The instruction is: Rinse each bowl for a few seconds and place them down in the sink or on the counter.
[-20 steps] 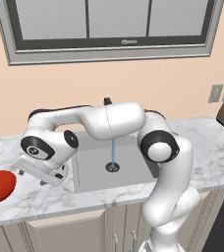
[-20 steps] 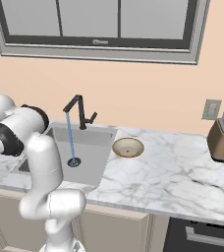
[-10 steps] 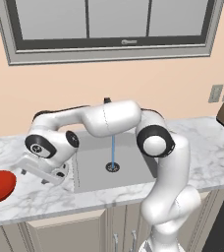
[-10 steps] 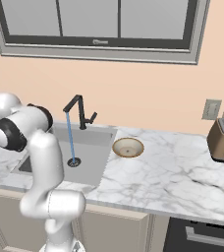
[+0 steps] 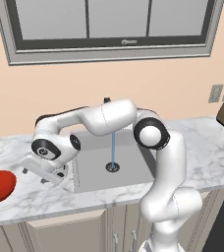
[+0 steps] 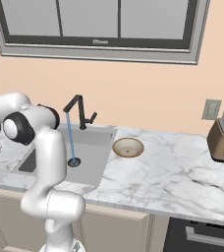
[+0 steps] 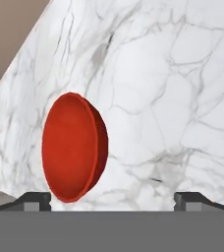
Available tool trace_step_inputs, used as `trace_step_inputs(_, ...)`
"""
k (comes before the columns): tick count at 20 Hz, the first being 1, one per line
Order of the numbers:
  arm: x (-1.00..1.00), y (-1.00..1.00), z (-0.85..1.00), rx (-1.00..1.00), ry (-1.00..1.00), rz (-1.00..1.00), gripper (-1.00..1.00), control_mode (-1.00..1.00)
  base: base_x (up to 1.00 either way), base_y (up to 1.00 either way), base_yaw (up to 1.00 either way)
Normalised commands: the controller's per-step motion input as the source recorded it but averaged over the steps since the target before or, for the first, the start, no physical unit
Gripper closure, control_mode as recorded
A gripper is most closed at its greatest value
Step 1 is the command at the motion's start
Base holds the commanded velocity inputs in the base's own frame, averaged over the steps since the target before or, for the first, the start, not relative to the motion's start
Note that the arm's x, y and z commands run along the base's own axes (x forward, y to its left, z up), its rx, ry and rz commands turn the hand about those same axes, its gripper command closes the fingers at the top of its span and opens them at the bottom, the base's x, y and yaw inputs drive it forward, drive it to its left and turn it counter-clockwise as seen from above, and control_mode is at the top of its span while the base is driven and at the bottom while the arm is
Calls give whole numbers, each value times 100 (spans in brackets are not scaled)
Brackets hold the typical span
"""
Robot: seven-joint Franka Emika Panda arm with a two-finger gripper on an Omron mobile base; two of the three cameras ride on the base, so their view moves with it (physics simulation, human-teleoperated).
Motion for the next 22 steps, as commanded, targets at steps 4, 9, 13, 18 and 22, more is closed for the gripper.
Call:
trace_step_inputs(4,23,36,-8,-3,1,0,-100,-100,0,0,0)
trace_step_inputs(9,5,33,24,-5,6,0,-100,-100,0,0,0)
trace_step_inputs(13,4,37,32,-7,8,0,-100,-100,0,0,0)
trace_step_inputs(18,14,32,10,-12,6,0,-100,-100,0,0,0)
trace_step_inputs(22,23,38,-3,-18,3,0,-100,-100,0,0,0)
